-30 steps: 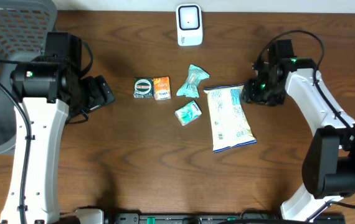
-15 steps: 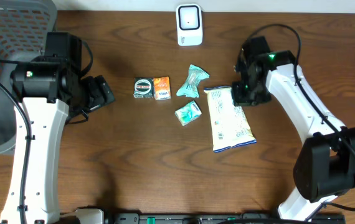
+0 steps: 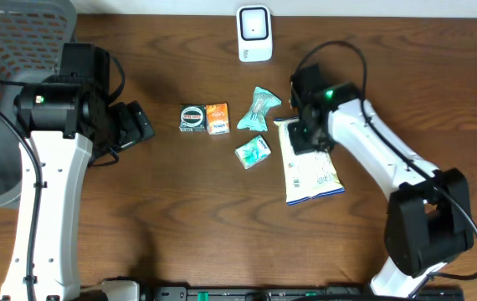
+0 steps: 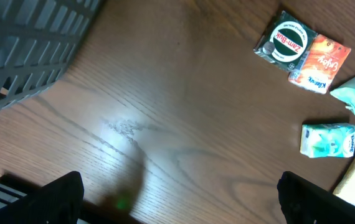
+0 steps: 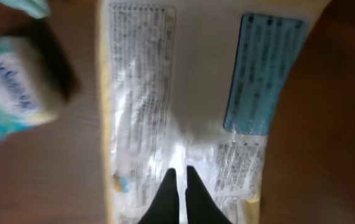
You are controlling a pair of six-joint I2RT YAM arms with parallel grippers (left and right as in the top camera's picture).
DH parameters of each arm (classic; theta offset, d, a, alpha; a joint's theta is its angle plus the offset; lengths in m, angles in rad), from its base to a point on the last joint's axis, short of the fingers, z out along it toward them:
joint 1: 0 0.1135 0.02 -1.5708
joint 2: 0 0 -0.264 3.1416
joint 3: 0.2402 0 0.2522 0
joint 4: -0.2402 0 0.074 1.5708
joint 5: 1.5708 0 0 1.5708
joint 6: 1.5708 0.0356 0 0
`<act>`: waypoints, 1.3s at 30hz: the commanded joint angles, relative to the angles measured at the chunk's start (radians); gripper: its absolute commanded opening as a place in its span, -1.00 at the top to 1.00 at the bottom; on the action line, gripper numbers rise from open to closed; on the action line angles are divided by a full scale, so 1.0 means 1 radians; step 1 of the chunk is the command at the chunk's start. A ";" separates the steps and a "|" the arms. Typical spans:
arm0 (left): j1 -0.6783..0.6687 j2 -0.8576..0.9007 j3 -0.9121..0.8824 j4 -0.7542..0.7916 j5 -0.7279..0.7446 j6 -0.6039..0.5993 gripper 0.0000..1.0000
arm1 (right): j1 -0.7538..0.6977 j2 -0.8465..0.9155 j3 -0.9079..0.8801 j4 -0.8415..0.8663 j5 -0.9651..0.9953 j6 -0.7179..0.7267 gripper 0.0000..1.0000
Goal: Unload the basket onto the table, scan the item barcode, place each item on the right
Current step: 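Release the bag and reposition the right gripper above it, then grasp the yellow snack bag's top edge with the right gripper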
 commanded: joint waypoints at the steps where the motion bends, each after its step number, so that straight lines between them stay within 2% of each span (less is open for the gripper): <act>1: 0.000 0.006 0.001 -0.007 -0.006 -0.009 -0.96 | 0.000 0.004 -0.104 0.087 0.063 0.055 0.98; 4: 0.000 0.006 0.001 -0.007 -0.006 -0.009 -0.96 | -0.001 0.004 -0.174 0.156 0.063 0.062 0.98; 8: 0.000 0.006 0.001 -0.007 -0.006 -0.009 -0.96 | -0.001 0.002 -0.163 0.140 0.062 0.066 0.98; 12: 0.000 0.006 0.001 -0.007 -0.006 -0.009 -0.95 | -0.001 0.001 -0.053 0.041 0.063 0.065 0.98; 17: 0.000 0.006 0.001 -0.007 -0.006 -0.009 -0.96 | -0.023 0.001 0.119 -0.095 0.063 0.024 0.77; 18: 0.001 0.006 0.001 -0.007 -0.006 -0.009 -0.95 | -0.031 0.001 0.142 -0.111 0.064 0.022 0.60; 19: 0.001 0.006 0.001 -0.007 -0.006 -0.009 -0.96 | -0.043 0.001 0.156 -0.116 0.064 0.012 0.28; 20: 0.001 0.006 0.001 -0.007 -0.006 -0.009 -0.95 | -0.056 0.001 0.163 -0.115 0.063 0.008 -0.19; 21: 0.000 0.006 0.001 -0.007 -0.006 -0.009 -0.95 | -0.071 0.001 0.163 -0.109 0.063 0.008 -0.75; 22: 0.000 0.006 0.001 -0.007 -0.006 -0.009 -0.96 | -0.087 0.002 0.163 -0.105 0.062 0.008 -0.98; 28: 0.000 0.006 0.001 -0.007 -0.006 -0.009 -0.96 | -0.227 0.005 0.106 -0.065 -0.055 -0.025 -0.98; 34: 0.001 0.006 0.001 -0.007 -0.006 -0.009 -0.95 | -0.357 0.005 -0.014 0.081 -0.497 -0.136 -0.98; 39: 0.001 0.006 0.001 -0.007 -0.006 -0.009 -0.96 | -0.367 0.005 -0.113 0.175 -0.536 -0.173 -0.99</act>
